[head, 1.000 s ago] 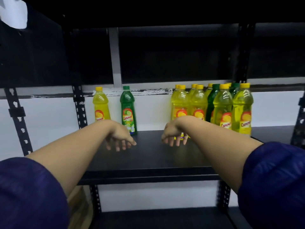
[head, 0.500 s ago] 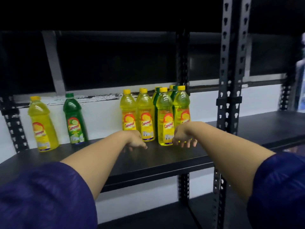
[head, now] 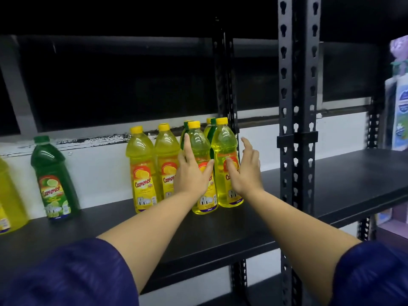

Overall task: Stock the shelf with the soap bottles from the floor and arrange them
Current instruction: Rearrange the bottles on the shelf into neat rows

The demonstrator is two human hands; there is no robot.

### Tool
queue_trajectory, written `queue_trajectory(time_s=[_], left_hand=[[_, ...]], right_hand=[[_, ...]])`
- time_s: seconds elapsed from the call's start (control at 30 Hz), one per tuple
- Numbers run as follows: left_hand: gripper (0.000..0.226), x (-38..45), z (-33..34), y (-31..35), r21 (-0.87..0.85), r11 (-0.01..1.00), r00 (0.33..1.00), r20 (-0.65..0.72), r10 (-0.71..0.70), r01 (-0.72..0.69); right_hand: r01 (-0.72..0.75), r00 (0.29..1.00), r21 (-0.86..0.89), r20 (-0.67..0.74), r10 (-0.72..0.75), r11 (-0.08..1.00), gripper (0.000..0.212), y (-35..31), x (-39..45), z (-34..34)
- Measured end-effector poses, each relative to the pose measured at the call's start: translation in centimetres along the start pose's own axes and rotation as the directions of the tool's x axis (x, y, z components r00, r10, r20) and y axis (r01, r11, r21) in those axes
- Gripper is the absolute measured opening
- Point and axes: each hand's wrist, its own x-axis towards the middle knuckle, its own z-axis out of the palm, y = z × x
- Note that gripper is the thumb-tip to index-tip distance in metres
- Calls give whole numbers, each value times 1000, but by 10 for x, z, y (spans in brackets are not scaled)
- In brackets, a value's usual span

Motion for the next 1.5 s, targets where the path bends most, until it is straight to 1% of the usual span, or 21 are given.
queue_trajectory(time_s=[0.07,0.13,0.2,0.27,0.4,0.5,0.6,0.73,0.93,1.1,1.17,1.3,1.4,1.5], left_hand=[[99,-1,7,-2,-41,999,1000,-6,8,-8],[98,-1,13,-5,-61,998,999,-32,22,-24],[99,-1,13,-9,-86,995,997,-55,46,-51],[99,-2,11,-13,-117,990,996,-64,66,-73],[99,-10,-2,-20,-152,985,995,-76,68,-79],[100,-18,-21,-33,-199,973,992,-67,103,-115],[99,-29,-52,-53,-212,968,990,-85,117,-132],[95,-45,-100,-90,-188,977,989,-127,73,-97],[94,-64,-178,-152,-135,991,984,-178,-8,-17],[93,-79,-244,-203,-109,993,971,-230,-59,35],[93,-84,-269,-224,-92,995,965,-252,-70,48],[92,-89,-317,-266,-69,993,959,-263,-106,90],[91,-90,-345,-298,-54,991,954,-268,-135,125],[90,-87,-366,-325,-60,990,956,-260,-136,125]], right_hand=[[-6,1000,135,22,3,991,73,10,-1,10],[61,998,162,20,-65,985,77,17,-8,18],[133,991,111,-2,-134,985,79,22,-14,23],[165,986,50,-13,-165,985,82,21,-14,25],[187,982,8,-4,-187,982,84,11,-20,27],[205,979,-30,-1,-205,978,87,-3,-33,32],[257,966,-70,31,-255,964,89,-19,-47,41],[320,946,-70,76,-315,945,91,-49,-70,65],[337,935,8,113,-336,941,91,-111,-112,115],[341,919,112,168,-356,933,90,-165,-145,161],[342,913,139,184,-364,929,95,-185,-153,177],[372,913,149,122,-390,916,114,-229,-156,207],[345,923,202,108,-371,917,114,-256,-158,232],[321,927,278,106,-361,906,111,-272,-165,260]])
